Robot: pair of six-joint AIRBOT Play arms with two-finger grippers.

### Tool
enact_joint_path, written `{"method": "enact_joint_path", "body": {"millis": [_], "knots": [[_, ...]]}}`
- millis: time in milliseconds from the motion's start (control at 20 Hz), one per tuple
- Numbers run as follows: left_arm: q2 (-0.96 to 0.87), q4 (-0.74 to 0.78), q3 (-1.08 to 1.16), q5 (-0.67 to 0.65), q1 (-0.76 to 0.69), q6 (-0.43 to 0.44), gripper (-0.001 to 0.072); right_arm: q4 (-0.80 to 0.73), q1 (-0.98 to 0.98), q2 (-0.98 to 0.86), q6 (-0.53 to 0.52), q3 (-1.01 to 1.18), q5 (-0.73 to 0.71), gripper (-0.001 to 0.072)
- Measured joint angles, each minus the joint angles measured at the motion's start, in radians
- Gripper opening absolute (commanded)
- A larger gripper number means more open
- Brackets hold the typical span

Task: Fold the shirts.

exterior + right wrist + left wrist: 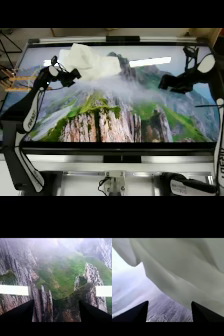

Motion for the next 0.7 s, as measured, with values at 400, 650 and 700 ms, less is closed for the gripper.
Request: {"method": "enact_joint_path", "body": {"millis": [400, 650, 700], "knots": [[-0.082, -0.122, 0.012, 0.139, -0.008, -0.004, 0.0032, 0.035, 0.001, -0.01, 0.0, 0.0, 0.091, 0.0668], [-0.042, -0.144, 0.013, 0.187, -0.01, 0.017, 0.0029, 0.04, 0.001, -0.01, -0.001, 0.0, 0.132, 0.0665], [-0.016, -0.146, 0.013, 0.188, -0.013, 0.043, 0.0029, 0.04, 0.001, -0.01, -0.002, 0.0, 0.138, 0.0665]]}}
